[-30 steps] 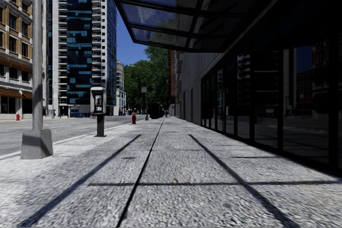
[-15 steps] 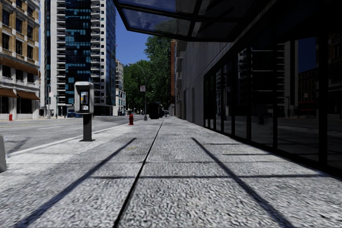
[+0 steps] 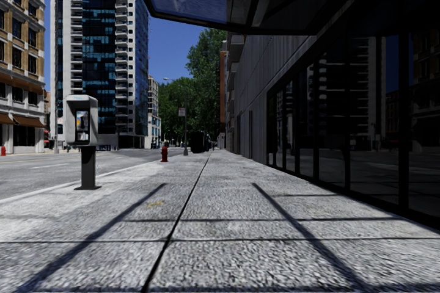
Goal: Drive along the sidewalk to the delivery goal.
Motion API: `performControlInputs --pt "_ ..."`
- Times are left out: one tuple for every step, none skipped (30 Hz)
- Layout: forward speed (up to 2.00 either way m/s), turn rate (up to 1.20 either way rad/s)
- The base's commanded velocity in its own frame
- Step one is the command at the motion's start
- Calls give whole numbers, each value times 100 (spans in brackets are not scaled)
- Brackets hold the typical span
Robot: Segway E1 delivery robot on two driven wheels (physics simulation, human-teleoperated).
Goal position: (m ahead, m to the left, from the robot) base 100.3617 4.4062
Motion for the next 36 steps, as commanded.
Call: performControlInputs --pt "200 0" --pt "200 0" --pt "200 0" --pt "200 0" --pt "200 0" --pt "200 5" --pt "200 13" --pt "200 13" --pt "200 15" --pt "200 16" --pt "200 16" --pt "200 16" --pt "200 16" --pt "200 16" --pt "200 0" --pt "200 0" --pt "200 0" --pt "200 0" --pt "200 0" --pt "200 0" --pt "200 0" --pt "200 0" --pt "200 0" --pt "200 0" --pt "200 0" --pt "200 0" --pt "200 0" --pt "200 0" --pt "200 0" --pt "200 0" --pt "200 0" --pt "200 0" --pt "200 0" --pt "200 0" --pt "200 0" --pt "200 0"
